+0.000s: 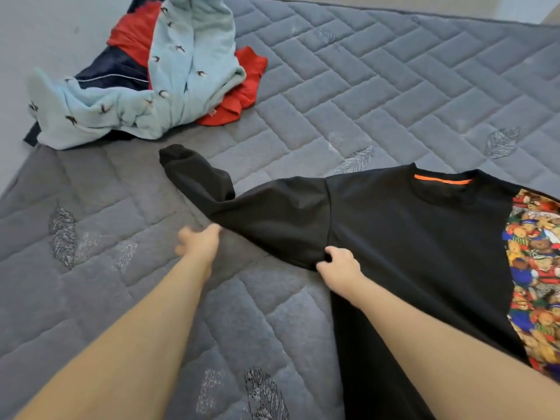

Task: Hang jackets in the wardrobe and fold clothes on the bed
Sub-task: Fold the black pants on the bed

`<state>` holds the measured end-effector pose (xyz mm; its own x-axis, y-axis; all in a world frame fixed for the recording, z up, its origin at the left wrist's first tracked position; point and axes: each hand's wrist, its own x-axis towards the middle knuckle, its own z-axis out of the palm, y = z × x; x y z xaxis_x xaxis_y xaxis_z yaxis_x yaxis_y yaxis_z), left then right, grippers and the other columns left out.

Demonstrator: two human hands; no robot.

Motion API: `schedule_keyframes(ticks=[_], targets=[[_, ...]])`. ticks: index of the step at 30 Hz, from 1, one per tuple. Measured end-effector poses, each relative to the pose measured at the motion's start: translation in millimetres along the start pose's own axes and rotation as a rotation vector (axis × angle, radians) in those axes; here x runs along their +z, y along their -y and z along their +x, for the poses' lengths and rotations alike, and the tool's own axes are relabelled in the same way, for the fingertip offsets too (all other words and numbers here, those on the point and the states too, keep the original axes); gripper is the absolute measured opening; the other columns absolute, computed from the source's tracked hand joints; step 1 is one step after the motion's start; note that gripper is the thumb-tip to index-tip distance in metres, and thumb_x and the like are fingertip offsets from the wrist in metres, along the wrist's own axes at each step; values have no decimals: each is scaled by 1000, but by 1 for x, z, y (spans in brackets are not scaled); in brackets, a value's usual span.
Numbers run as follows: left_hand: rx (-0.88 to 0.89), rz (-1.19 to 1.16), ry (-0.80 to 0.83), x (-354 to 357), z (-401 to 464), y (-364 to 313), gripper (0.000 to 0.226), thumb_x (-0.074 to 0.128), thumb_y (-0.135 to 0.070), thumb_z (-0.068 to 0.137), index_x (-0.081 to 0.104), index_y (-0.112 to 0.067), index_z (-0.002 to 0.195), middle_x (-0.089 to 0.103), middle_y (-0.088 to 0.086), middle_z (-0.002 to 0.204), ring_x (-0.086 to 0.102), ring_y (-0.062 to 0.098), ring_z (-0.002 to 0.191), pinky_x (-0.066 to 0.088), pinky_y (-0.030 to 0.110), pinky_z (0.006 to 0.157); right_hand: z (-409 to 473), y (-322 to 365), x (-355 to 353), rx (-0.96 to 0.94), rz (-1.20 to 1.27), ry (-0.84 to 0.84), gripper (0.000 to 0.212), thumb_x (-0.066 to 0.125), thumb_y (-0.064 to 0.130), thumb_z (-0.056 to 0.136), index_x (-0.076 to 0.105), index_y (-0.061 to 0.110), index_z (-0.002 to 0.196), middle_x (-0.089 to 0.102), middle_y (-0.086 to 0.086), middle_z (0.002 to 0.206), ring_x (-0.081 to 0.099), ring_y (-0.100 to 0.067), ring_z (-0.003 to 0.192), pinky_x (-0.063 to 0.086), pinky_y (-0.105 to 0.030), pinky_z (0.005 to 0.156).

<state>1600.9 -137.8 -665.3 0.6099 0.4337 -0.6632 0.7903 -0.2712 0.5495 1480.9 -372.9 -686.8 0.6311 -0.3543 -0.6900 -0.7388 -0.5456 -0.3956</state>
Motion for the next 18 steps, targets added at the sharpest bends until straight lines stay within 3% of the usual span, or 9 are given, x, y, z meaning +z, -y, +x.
schedule_keyframes(ticks=[2, 5, 8, 10, 12, 14, 15, 17, 18], targets=[[-288, -372, 77, -3, 19, 7, 74, 66, -43, 84, 32, -24, 147, 36, 8, 150, 39, 31, 133, 38, 51, 104, -6, -5, 14, -89, -196, 80, 64, 43, 31, 95, 21, 24, 155, 9, -3, 163, 11, -27, 149, 20, -42, 119], [-254, -550, 123, 2, 44, -4, 67, 67, -44, 84, 43, -24, 143, 45, 2, 144, 47, 23, 126, 41, 42, 99, -9, -3, 21, -130, -452, 100, 68, 35, 28, 98, 2, 30, 156, -15, 3, 163, -10, -24, 150, 4, -51, 120], [-201, -663, 207, 11, 61, -31, 58, 68, -41, 87, 49, -22, 138, 55, 3, 134, 56, 22, 115, 49, 36, 88, -10, 17, 22, -172, -488, 104, 73, 37, 22, 97, -4, 34, 155, -24, 7, 161, -15, -22, 149, 3, -56, 118], [-224, -690, 301, 16, 64, -46, 45, 68, -34, 89, 55, -18, 130, 64, 6, 119, 64, 24, 100, 54, 36, 71, -10, 32, 23, -230, -516, 125, 74, 36, 20, 97, -6, 33, 155, -23, 8, 161, -14, -20, 150, 5, -55, 119], [-226, -678, 377, 19, 60, -56, 36, 67, -28, 91, 59, -15, 123, 67, 9, 109, 67, 26, 90, 56, 37, 65, -6, 48, 27, -244, -508, 165, 74, 36, 21, 97, -6, 31, 156, -21, 7, 161, -11, -19, 150, 6, -52, 120], [-129, -708, 337, 18, 48, -62, 27, 66, -17, 88, 60, -13, 114, 68, 10, 103, 67, 25, 88, 58, 37, 72, -1, 64, 30, -221, -474, 187, 75, 38, 23, 96, -7, 31, 156, -18, 5, 162, -7, -19, 150, 7, -51, 120], [-12, -755, 235, 15, 41, -62, 20, 64, -11, 86, 61, -11, 106, 67, 8, 98, 65, 22, 85, 56, 34, 73, 1, 72, 32, -207, -464, 193, 75, 38, 23, 96, -6, 31, 156, -16, 5, 163, -5, -19, 150, 8, -51, 120], [353, -704, -42, -1, 19, -53, 6, 60, -9, 80, 55, -12, 80, 61, -1, 79, 56, 12, 70, 48, 28, 65, 3, 82, 34, -190, -464, 214, 74, 38, 21, 96, -3, 33, 156, -12, 6, 163, -2, -20, 151, 8, -53, 119], [499, -633, -128, -9, 7, -41, 10, 62, -14, 79, 53, -16, 74, 59, -6, 77, 55, 8, 67, 46, 24, 65, 3, 84, 36, -184, -469, 226, 73, 37, 20, 95, 0, 33, 156, -10, 6, 164, -2, -21, 151, 8, -54, 119]])
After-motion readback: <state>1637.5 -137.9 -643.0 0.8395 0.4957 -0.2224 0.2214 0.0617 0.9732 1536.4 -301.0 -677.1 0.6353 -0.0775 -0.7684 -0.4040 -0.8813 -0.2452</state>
